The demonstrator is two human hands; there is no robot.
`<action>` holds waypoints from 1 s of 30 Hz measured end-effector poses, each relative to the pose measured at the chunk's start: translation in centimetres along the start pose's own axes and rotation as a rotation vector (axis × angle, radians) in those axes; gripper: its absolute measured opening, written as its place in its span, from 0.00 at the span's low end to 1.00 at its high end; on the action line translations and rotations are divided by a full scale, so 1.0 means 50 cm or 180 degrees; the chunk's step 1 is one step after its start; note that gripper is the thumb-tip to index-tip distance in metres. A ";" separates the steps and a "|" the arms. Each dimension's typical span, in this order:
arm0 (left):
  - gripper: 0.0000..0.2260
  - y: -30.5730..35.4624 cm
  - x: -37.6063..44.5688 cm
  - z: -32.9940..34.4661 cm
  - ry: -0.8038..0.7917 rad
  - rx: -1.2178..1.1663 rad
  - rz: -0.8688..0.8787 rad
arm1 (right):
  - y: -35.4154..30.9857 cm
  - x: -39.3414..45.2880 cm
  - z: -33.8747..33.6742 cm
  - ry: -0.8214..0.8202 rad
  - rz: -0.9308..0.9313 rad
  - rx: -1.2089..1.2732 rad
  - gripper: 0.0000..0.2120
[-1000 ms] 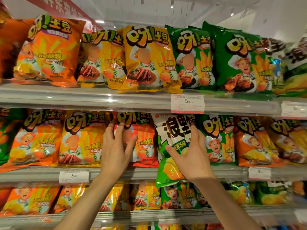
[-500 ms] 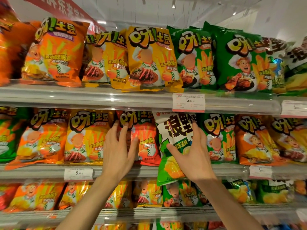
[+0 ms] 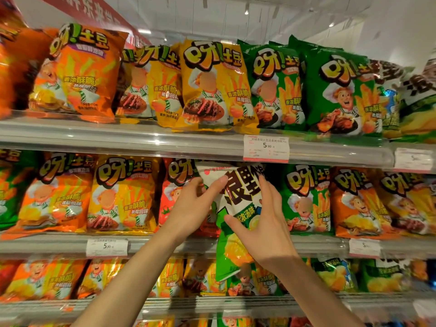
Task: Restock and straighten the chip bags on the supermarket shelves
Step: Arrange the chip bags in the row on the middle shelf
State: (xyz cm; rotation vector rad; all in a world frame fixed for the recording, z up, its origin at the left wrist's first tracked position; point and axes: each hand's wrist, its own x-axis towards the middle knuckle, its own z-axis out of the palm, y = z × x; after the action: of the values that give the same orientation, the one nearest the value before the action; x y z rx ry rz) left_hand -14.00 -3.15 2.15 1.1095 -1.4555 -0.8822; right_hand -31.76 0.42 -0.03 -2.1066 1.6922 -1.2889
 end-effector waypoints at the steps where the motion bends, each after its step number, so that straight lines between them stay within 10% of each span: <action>1: 0.26 0.001 0.001 0.003 -0.0035 -0.0094 0.0025 | 0.000 -0.003 -0.001 -0.0031 -0.0032 0.0002 0.51; 11: 0.11 -0.030 -0.007 0.007 -0.0067 -0.0509 0.0199 | 0.029 -0.001 -0.049 -0.0597 0.0517 0.0852 0.52; 22: 0.21 -0.007 -0.061 0.137 -0.0341 -0.0679 0.0051 | 0.168 -0.010 -0.192 -0.1020 0.1123 0.1457 0.65; 30: 0.16 0.015 -0.075 0.385 -0.0417 -0.0567 0.0105 | 0.372 -0.034 -0.350 -0.1007 0.1109 0.1572 0.53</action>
State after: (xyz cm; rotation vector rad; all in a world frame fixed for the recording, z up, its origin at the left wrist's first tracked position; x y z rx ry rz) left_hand -33.02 -0.09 -1.57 0.9073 -1.4659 -1.0562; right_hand -57.30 1.95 -1.01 -1.5522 1.3549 -1.0617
